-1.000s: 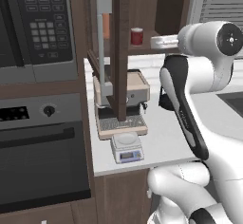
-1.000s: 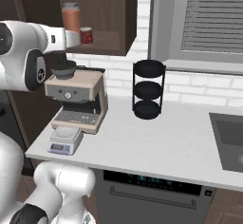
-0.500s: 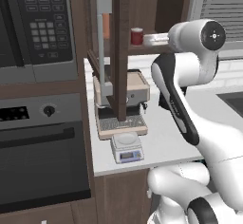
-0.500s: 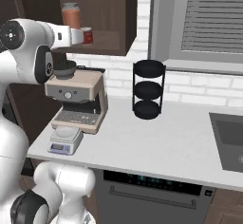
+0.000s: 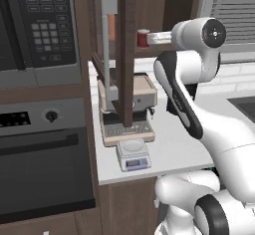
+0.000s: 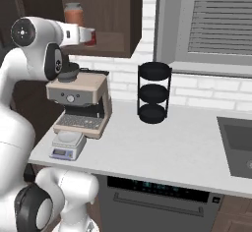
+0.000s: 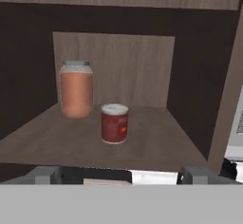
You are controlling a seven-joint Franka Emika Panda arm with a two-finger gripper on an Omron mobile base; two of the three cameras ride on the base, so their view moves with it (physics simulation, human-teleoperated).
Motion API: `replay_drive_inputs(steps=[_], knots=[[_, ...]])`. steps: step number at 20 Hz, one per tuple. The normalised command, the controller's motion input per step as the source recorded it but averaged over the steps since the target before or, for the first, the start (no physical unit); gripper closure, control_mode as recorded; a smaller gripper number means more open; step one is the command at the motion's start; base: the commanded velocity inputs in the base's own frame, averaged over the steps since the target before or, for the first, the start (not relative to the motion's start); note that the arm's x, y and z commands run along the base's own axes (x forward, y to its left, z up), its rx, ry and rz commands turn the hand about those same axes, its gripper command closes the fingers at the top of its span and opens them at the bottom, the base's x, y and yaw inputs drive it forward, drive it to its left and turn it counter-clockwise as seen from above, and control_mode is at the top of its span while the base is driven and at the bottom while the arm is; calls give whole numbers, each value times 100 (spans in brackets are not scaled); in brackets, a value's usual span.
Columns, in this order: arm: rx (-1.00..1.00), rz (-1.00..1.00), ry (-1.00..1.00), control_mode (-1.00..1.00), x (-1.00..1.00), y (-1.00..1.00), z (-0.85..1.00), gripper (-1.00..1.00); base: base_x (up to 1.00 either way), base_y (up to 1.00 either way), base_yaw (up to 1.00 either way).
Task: Pick the canned food and place it on the digital scale for weighing, and close the cabinet.
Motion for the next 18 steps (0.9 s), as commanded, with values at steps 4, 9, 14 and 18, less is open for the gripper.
replay_drive_inputs(steps=[4,9,14,18], knots=[[0,0,0,-100,35,0,0,-100,0,0,0],[0,0,0,-100,43,4,-4,-100,0,0,0],[0,0,0,-100,44,0,0,-100,0,0,0],[0,0,0,-100,46,0,-1,-100,0,0,0]])
